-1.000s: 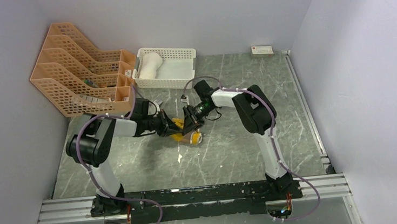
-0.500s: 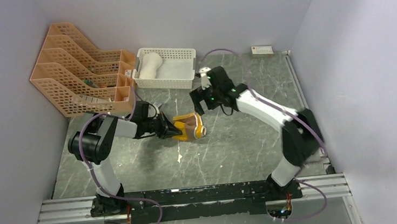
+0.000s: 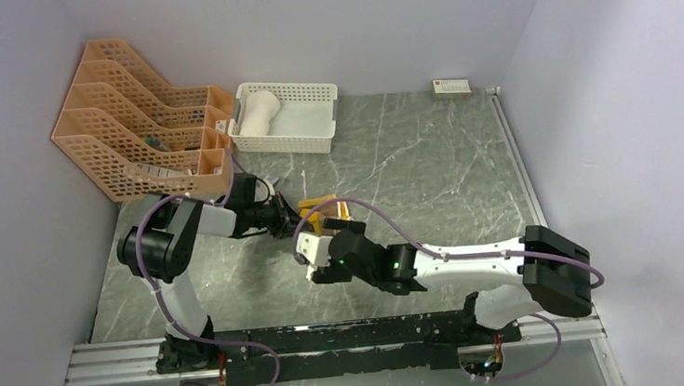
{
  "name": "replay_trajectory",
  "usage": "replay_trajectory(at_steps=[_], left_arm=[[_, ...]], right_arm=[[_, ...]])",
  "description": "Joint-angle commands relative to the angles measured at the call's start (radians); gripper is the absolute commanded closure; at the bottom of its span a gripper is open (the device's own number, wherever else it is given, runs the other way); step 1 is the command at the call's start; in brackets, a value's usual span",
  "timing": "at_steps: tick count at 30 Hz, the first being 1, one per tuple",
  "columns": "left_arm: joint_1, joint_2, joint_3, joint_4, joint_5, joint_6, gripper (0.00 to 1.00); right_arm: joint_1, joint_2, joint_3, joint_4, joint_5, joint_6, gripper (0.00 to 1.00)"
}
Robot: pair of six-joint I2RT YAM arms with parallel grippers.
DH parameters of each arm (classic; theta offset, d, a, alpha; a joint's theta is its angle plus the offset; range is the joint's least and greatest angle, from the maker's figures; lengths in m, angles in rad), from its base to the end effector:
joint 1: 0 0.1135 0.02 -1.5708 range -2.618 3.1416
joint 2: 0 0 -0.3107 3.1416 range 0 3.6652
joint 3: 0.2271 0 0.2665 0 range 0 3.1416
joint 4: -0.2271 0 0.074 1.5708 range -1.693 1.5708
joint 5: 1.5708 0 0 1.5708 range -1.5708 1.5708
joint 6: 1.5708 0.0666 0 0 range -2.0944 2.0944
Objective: Roll the towels
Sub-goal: Roll the towel at the center of the board.
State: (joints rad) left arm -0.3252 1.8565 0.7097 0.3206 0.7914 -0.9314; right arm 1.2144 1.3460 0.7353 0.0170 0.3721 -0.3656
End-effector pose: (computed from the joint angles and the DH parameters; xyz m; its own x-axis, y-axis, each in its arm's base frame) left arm 0.3174 -0.1570 0.1108 -0.9626 -0.2706 0.0154 -0.1526 0.4940 -0.8559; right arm 0.1311 0.2827 0.2405 0.0922 -0.7068 -0.7014 -0.7869 0.3799 -0.4863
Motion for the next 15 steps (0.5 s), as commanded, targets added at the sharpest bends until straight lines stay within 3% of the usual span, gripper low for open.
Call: replay_trajectory(at_steps=[1,6,11,13,15], left_arm=[[0.022,0.041,0.012,-0.065,-0.127,0.055,0.93],[0.029,0.052,0.026,-0.082,-0.119,0.071,0.93],[0.032,0.072,0.035,-0.096,-0.107,0.087,0.93],[0.032,0.076,0.037,-0.100,-0.107,0.091,0.93],[0.032,0.080,0.036,-0.099,-0.106,0.091,0.93]], right_arm=[[0.002,-0.002,-0.047,0.102,0.134,-0.226,0.13],[0.029,0.106,-0.091,0.195,0.169,-0.367,0.12],[0.074,0.224,-0.183,0.471,0.249,-0.534,0.26],[0.085,0.268,-0.185,0.514,0.273,-0.540,0.37],[0.085,0.320,-0.181,0.550,0.297,-0.559,0.42]])
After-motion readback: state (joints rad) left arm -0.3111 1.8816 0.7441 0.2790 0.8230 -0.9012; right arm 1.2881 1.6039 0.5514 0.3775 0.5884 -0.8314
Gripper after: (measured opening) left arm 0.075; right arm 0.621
